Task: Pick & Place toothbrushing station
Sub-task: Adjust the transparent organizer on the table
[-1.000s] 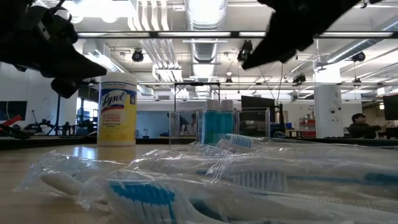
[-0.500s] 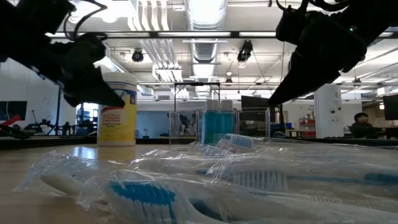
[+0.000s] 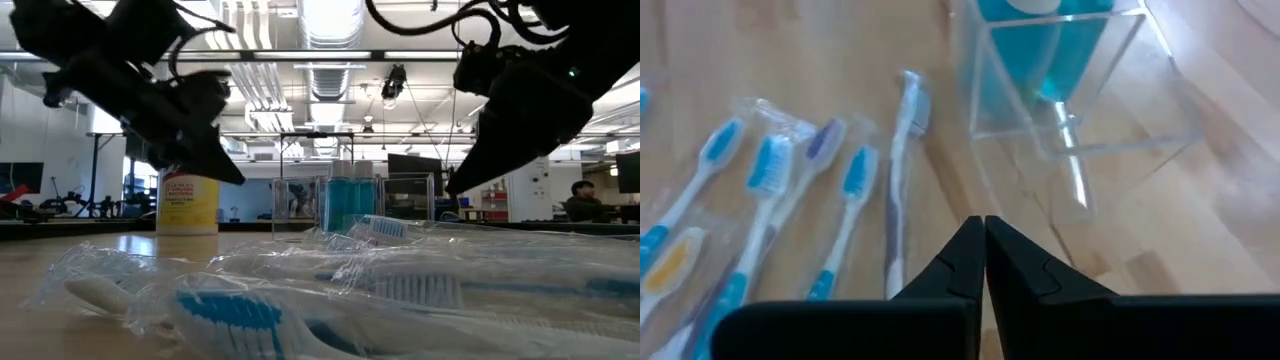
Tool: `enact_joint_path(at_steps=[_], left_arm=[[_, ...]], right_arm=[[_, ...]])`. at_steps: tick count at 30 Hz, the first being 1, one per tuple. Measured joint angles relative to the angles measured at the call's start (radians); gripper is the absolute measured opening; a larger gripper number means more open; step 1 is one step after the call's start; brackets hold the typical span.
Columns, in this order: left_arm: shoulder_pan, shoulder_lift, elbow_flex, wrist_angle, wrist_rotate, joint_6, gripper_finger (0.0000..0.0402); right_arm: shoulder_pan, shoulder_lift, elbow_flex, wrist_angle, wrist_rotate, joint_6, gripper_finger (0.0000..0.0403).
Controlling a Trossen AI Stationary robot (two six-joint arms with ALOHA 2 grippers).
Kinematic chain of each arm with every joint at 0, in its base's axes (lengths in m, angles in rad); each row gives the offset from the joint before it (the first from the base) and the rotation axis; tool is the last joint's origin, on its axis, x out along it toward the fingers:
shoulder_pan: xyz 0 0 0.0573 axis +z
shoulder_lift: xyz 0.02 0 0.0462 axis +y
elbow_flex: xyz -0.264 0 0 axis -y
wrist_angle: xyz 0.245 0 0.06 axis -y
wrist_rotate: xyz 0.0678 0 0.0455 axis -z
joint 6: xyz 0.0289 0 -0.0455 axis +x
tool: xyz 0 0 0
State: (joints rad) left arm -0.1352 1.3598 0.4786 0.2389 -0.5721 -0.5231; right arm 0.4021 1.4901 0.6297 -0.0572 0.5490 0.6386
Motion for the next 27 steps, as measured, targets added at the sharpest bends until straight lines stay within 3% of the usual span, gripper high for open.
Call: enact_joint_path(at_steps=[4,10,17,27], left_arm=[[0.047,0.061,0.023,-0.001,0.083,-0.007,0.0003],[0.068,0.136,0.067,0.013,0.089,0.022,0.0003],[0.069,0.197,0.136,0.017,0.162,0.059,0.0005],[0.069,0.218,0.154,0.015,0.175,0.058,0.0004]], right_arm=[[-0.012,0.000,-0.015,0.060,-0.001,-0.010,0.0008],[-0.013,0.000,-0.026,0.097,-0.042,-0.018,0.0008],[-0.029,0.000,-0.038,0.105,0.001,-0.017,0.0008],[-0.078,0.000,-0.074,0.170,0.001,-0.039,0.0008]])
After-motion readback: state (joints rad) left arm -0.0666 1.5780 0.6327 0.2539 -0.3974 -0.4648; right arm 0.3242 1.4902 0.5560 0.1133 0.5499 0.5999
